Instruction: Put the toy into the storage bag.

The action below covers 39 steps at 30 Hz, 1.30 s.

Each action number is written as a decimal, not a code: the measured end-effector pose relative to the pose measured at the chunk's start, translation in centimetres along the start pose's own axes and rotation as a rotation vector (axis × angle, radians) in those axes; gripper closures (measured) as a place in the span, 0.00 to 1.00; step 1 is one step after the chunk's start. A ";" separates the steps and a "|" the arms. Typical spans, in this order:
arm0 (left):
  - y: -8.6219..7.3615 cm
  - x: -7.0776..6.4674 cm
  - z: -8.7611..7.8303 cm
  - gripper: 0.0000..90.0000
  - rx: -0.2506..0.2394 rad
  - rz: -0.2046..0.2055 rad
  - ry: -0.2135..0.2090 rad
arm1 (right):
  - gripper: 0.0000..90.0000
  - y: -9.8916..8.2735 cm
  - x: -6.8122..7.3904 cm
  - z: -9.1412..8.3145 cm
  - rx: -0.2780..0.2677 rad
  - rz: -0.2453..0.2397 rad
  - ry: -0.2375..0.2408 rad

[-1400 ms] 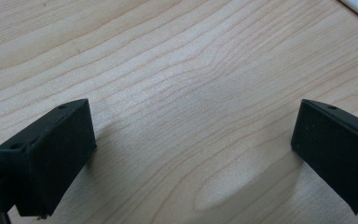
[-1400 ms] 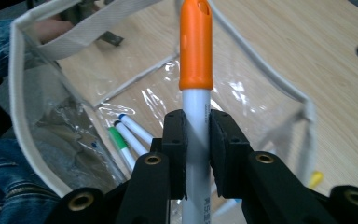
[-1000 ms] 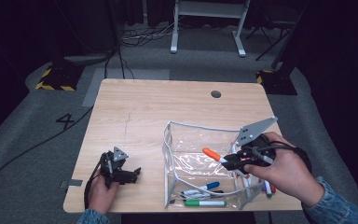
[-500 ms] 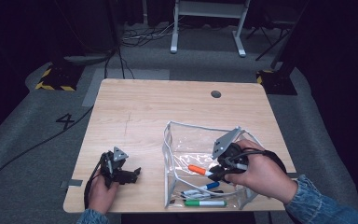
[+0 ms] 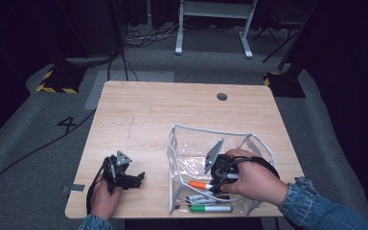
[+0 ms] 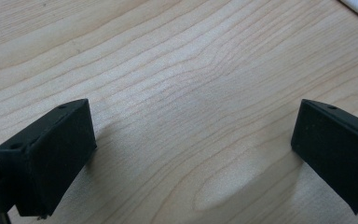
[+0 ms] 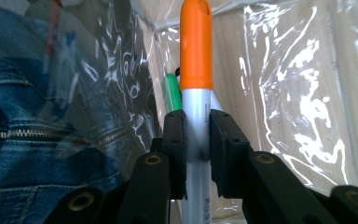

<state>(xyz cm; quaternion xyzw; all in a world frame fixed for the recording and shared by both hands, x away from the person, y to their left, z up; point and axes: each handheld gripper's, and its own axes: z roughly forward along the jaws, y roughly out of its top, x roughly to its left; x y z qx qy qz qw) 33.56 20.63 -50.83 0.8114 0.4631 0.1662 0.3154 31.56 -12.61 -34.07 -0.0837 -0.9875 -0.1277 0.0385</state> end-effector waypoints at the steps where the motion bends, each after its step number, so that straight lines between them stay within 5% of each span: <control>1: 0.0 0.0 0.0 0.00 0.000 0.000 0.000 | 0.86 0.1 0.0 0.3 0.006 -0.002 0.005; 24: 0.0 0.0 0.0 0.00 0.000 0.002 0.000 | 0.86 0.5 -1.4 5.2 0.149 -0.040 0.080; 27: 0.0 0.0 0.0 0.00 0.000 0.001 0.000 | 0.79 0.3 -1.6 5.5 0.165 -0.028 0.083; 31: 0.0 0.0 0.0 0.00 0.000 0.001 0.000 | 0.66 0.2 -1.9 5.0 0.091 -0.041 0.047; 39: 0.0 0.0 0.0 0.00 0.000 0.000 0.000 | 0.63 -0.2 -2.3 0.5 -0.108 0.029 -0.062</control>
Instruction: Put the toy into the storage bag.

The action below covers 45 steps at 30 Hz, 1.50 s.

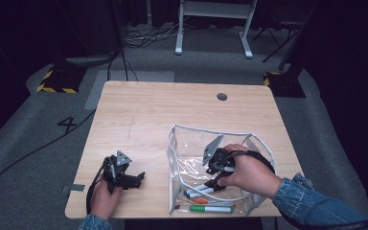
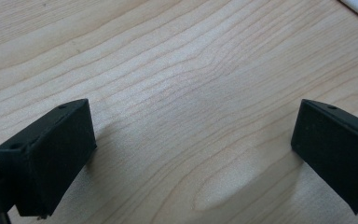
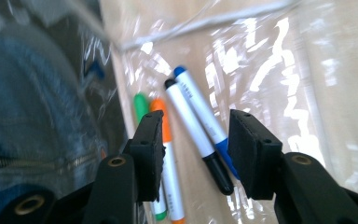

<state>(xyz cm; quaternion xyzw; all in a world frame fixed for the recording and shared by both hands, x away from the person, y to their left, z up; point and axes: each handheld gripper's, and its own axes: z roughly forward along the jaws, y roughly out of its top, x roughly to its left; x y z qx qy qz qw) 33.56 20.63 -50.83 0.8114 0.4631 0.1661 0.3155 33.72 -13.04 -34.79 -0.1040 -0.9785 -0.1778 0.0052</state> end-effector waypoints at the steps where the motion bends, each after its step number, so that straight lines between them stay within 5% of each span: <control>1: 0.0 0.0 0.0 0.00 0.000 0.000 0.000 | 0.63 -0.1 -0.1 -0.6 -0.015 0.005 -0.009; 11: 0.0 0.0 0.0 0.00 0.000 0.000 0.000 | 0.57 -2.9 -1.4 -6.1 -0.242 0.192 -0.121; 28: 0.0 0.0 0.0 0.00 0.000 0.000 0.000 | 0.60 -12.1 -3.9 -11.9 -0.378 0.467 -0.273; 38: 0.0 0.1 0.0 0.00 -0.002 -0.006 0.013 | 0.61 -17.0 -5.0 -11.8 -0.380 0.598 -0.341; 45: 0.0 0.1 0.0 0.00 -0.002 -0.007 0.014 | 0.63 -21.1 -6.5 -8.2 -0.312 0.720 -0.358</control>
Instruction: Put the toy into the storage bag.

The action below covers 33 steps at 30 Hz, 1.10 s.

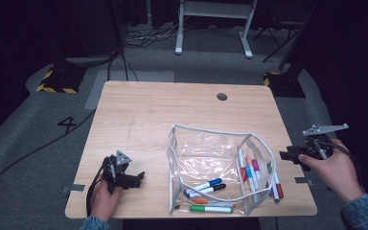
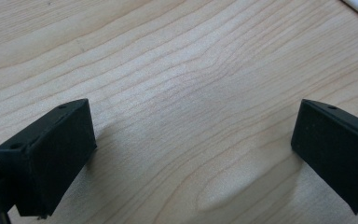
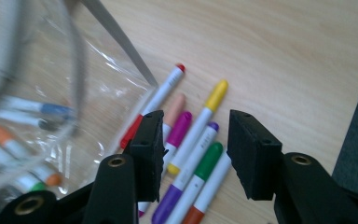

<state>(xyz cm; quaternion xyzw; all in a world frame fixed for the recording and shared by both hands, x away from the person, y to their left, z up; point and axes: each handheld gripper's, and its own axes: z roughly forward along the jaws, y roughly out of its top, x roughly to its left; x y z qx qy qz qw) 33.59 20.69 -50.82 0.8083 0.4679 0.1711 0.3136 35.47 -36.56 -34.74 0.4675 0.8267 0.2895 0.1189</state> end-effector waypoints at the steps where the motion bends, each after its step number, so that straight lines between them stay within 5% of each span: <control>1: 0.0 0.0 0.0 0.00 0.000 0.000 0.000 | 0.63 -0.6 -0.4 0.5 0.017 0.017 -0.006; 8: 0.0 0.0 0.0 0.00 0.000 0.000 0.000 | 0.63 -4.1 -2.6 4.3 0.107 0.094 -0.033; 18: 0.0 0.0 0.0 0.00 0.000 0.000 0.000 | 0.62 -6.8 -3.0 8.0 0.196 0.135 -0.013; 23: 0.0 0.0 0.0 0.00 0.001 -0.001 -0.002 | 0.66 -7.2 -3.2 8.9 0.231 0.133 -0.038; 28: 0.0 0.0 0.0 0.00 0.000 0.000 0.000 | 0.84 -7.4 -3.6 8.9 0.261 0.141 -0.104; 33: 0.0 0.0 0.0 0.00 0.001 0.000 0.000 | 0.85 -7.4 -3.6 8.9 0.273 0.158 -0.142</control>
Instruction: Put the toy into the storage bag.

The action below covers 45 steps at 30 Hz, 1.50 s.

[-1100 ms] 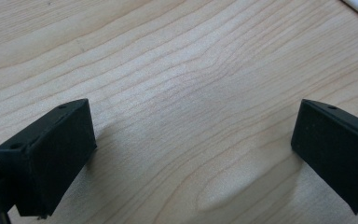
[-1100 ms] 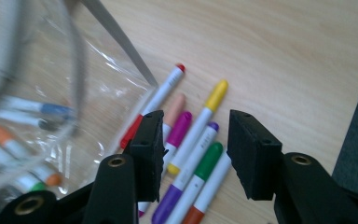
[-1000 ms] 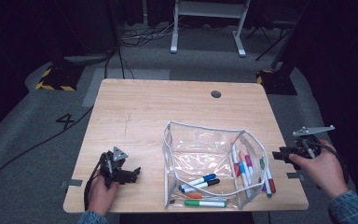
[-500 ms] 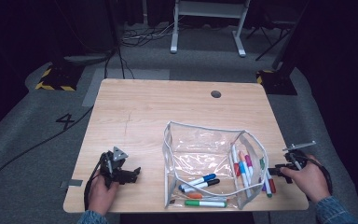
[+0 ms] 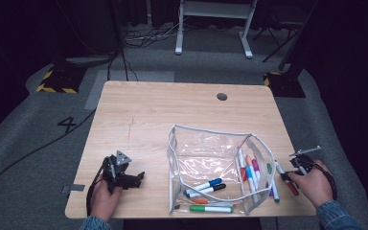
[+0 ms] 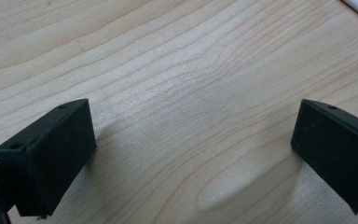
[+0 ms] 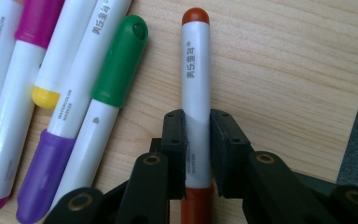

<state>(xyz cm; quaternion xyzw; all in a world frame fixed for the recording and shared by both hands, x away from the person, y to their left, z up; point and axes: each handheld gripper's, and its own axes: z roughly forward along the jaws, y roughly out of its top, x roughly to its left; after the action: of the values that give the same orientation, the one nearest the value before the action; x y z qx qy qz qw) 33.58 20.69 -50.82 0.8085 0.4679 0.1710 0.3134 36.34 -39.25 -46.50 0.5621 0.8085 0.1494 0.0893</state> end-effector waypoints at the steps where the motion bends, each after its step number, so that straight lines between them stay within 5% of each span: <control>1: 0.0 0.0 0.0 0.00 0.000 0.001 0.000 | 0.86 0.0 0.0 0.0 0.002 0.002 0.005; 8: 0.0 0.0 0.0 0.00 0.000 0.000 0.000 | 0.86 0.6 -0.2 -2.6 -0.063 0.021 0.062; 20: 0.0 0.0 0.0 0.00 0.000 0.000 0.000 | 0.86 3.0 1.8 -10.1 -0.200 -0.088 0.114; 34: 0.0 0.0 0.0 0.00 0.000 0.000 0.000 | 0.86 5.5 6.6 -17.0 -0.295 -0.259 0.165; 45: 0.0 0.0 0.0 0.00 -0.001 -0.003 0.000 | 0.86 7.0 11.7 -20.2 -0.323 -0.430 0.206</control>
<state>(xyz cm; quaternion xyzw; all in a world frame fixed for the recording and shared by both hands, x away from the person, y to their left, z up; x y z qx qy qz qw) 33.58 20.68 -50.82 0.8078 0.4689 0.1705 0.3139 32.12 -28.89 -24.79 0.3381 0.8797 0.3103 0.1248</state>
